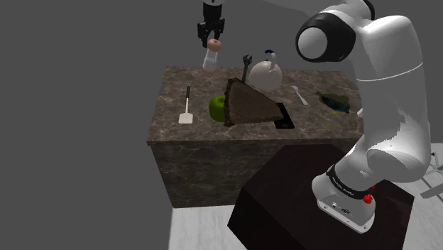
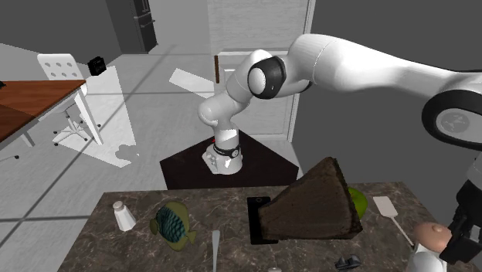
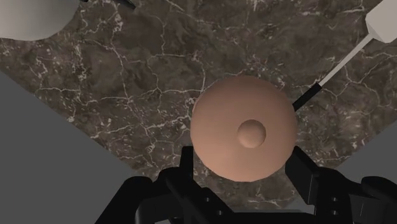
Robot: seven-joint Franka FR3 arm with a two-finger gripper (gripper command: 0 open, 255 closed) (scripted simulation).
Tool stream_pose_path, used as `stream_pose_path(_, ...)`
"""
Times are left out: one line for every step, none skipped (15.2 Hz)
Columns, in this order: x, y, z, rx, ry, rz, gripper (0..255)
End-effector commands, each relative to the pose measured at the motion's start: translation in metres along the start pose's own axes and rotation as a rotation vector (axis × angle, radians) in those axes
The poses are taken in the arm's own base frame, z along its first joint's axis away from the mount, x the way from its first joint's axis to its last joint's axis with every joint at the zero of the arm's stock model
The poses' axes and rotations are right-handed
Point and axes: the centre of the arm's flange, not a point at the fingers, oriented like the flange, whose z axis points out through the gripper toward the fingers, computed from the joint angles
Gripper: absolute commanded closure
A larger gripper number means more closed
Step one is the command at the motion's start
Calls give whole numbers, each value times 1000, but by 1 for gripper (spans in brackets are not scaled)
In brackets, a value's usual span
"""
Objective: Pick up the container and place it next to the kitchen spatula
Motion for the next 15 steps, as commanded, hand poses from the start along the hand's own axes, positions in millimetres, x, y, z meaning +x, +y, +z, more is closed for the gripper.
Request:
stream_pose_path(2,-1,10,0,1,0,255)
stream_pose_path(2,-1,16,0,1,0,255)
stream_pose_path(2,-1,21,0,1,0,255)
stream_pose_path(2,-1,26,0,1,0,255)
stream_pose_path(1,-1,31,0,1,0,255)
stream_pose_path(1,-1,37,0,1,0,255)
stream_pose_path(1,-2,42,0,1,0,255)
stream_pose_path(1,-2,47,0,1,0,255)
stream_pose_path(0,-2,52,0,1,0,255)
stream_pose_path(0,-2,58,0,1,0,255)
stream_pose_path(0,-2,67,0,1,0,255)
stream_pose_path(-1,-2,67,0,1,0,255)
stream_pose_path(0,-2,67,0,1,0,255)
stream_pose_path(0,-2,67,0,1,0,255)
stream_pose_path(0,-2,67,0,1,0,255)
